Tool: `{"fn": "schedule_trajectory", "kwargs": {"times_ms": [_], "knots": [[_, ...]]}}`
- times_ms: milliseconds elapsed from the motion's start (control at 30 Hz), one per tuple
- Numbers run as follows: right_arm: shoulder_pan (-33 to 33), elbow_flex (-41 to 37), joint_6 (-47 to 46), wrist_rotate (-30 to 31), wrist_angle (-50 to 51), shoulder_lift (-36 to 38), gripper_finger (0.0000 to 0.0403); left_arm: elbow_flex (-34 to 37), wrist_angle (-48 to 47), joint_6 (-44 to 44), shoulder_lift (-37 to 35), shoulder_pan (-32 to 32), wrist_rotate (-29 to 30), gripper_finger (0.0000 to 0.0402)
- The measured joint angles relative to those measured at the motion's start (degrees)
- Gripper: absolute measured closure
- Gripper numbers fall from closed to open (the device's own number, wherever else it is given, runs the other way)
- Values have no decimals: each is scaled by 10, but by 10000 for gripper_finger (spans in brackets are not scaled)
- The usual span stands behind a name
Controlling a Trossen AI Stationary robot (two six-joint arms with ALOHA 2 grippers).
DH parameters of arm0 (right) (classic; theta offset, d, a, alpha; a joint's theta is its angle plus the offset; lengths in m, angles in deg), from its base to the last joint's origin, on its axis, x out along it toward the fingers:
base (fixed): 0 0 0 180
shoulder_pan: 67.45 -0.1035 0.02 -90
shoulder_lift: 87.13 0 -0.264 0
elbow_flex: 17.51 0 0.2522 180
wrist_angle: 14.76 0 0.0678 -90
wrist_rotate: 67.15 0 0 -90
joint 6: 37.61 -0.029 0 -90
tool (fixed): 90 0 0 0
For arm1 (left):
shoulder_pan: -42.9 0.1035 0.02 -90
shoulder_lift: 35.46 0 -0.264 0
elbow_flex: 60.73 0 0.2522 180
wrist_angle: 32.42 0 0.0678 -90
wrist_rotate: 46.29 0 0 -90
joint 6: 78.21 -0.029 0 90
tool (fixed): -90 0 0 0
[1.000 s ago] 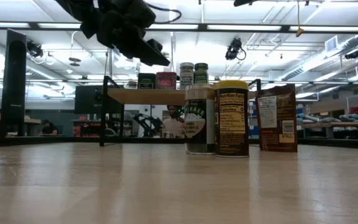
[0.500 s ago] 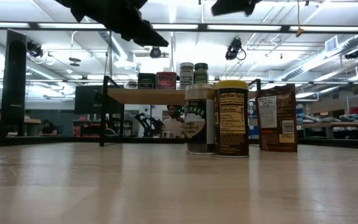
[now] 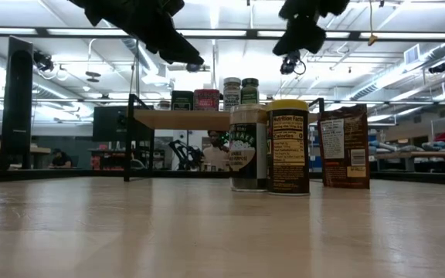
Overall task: Shelf spices
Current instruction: Put the yellow seasoning can on the shelf
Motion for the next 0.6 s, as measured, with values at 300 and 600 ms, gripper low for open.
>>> {"fn": "schedule_trajectory", "kwargs": {"times_ms": [300,600], "knots": [[-50,0,-51,49,36,-59,89,0,19,7,-1,-1,0,163],[-46,0,-63,98,56,-94,89,0,17,34,-1,-1,-2,163]]}}
